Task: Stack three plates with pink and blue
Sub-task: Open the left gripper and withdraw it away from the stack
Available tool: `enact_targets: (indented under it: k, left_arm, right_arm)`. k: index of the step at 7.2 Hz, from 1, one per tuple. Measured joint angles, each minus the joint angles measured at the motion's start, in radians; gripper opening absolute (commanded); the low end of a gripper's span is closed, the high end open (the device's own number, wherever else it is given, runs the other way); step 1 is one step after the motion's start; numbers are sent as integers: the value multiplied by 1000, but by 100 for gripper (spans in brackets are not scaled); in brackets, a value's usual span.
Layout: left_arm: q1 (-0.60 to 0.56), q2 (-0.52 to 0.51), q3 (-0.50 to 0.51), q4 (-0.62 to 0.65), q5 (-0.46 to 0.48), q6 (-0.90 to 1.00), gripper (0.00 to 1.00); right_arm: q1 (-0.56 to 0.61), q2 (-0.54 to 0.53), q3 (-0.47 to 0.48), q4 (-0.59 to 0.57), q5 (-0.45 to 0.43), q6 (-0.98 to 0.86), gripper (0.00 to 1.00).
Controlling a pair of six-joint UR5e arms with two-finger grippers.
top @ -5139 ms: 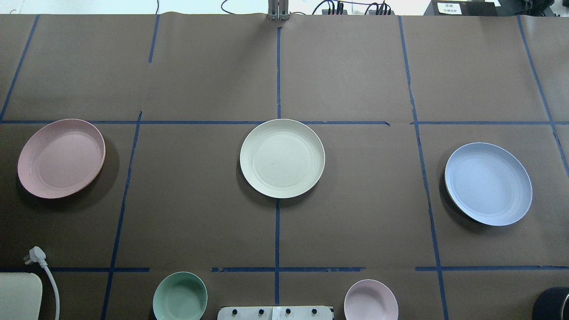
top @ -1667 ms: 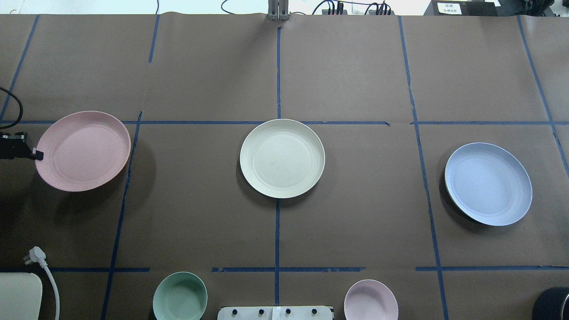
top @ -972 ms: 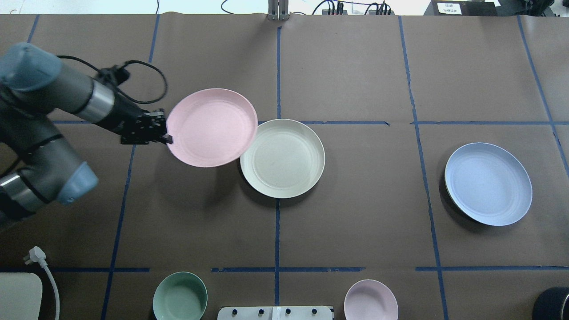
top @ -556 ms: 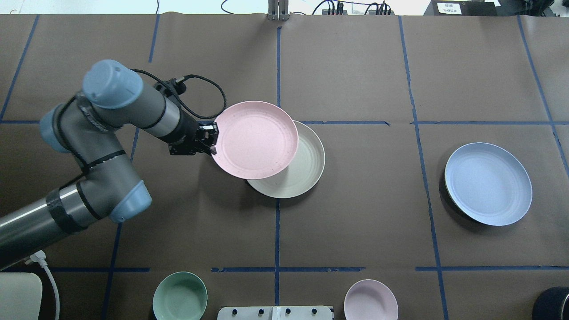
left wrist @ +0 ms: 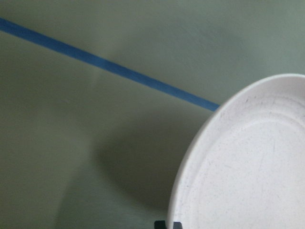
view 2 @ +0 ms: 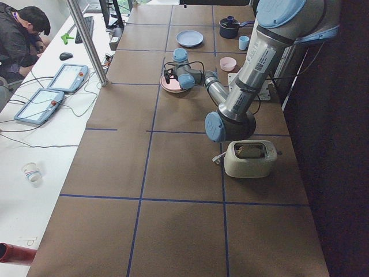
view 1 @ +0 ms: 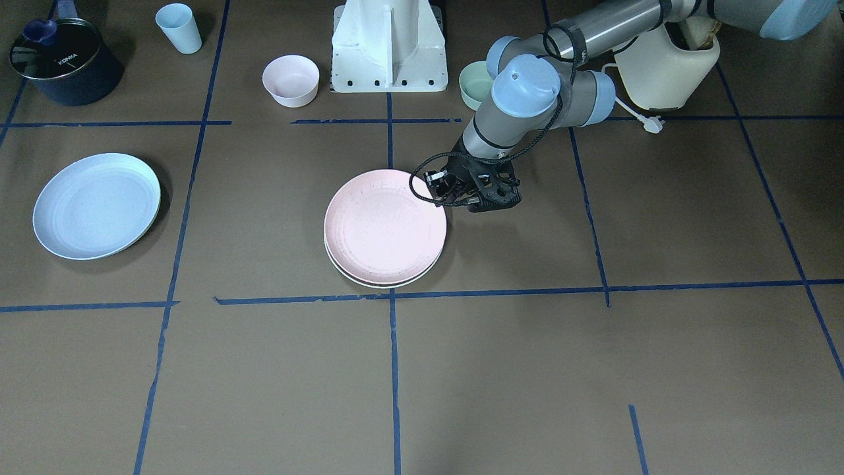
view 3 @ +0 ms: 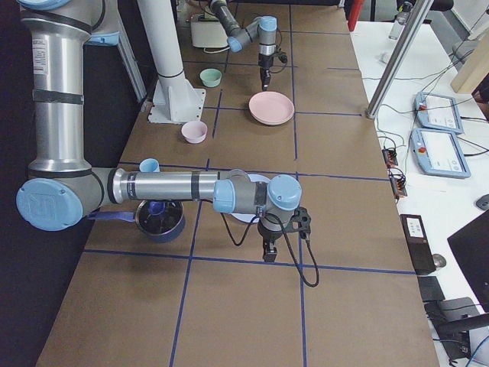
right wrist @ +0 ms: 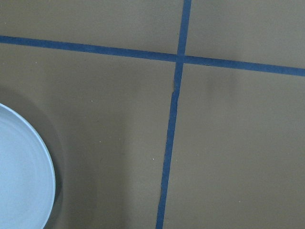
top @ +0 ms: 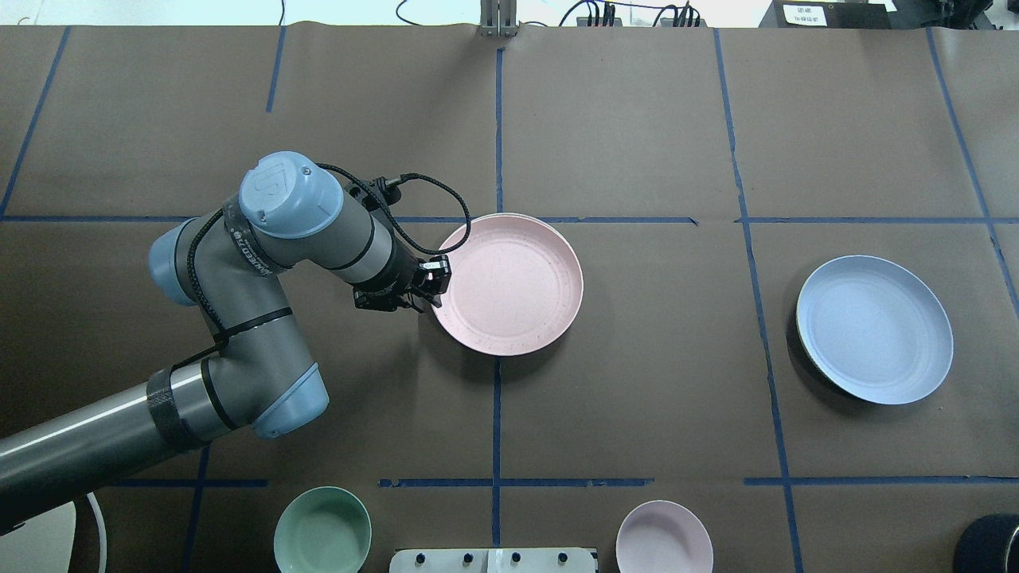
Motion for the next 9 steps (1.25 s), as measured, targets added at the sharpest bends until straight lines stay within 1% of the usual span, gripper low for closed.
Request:
enact_targets:
  k: [1,2,3,4,6,7,8,9]
  left_arm:
    - [-11,17,-5,1,-10,50,100]
    - [-58,63,-14,5,-49,152,100]
    - [-146,117,-20,29,-116,314,100]
    - [-257,173,-26,87,-172,544,100]
    - [-475,298,-52,258,-219,1021,100]
    - [-591,365,-67,333,-242,1215,100]
    - [-706,438,-74,378,-263,1361,100]
    - [-806,515,-77,397,-289,1453,100]
  right_arm:
    - [0,4,0,1,0,-1,100]
    - [-1,7,0,10,-1,-2,100]
    - [-2,9,-2,31,-2,-2,100]
    - [-3,9,-6,50,-2,-1,100]
    - [-5,10,-7,64,-2,-1,100]
    - [-6,10,-5,66,-1,-1,100]
    - [-6,11,-3,67,-1,0,100]
    - [-6,11,-1,67,-1,0,100]
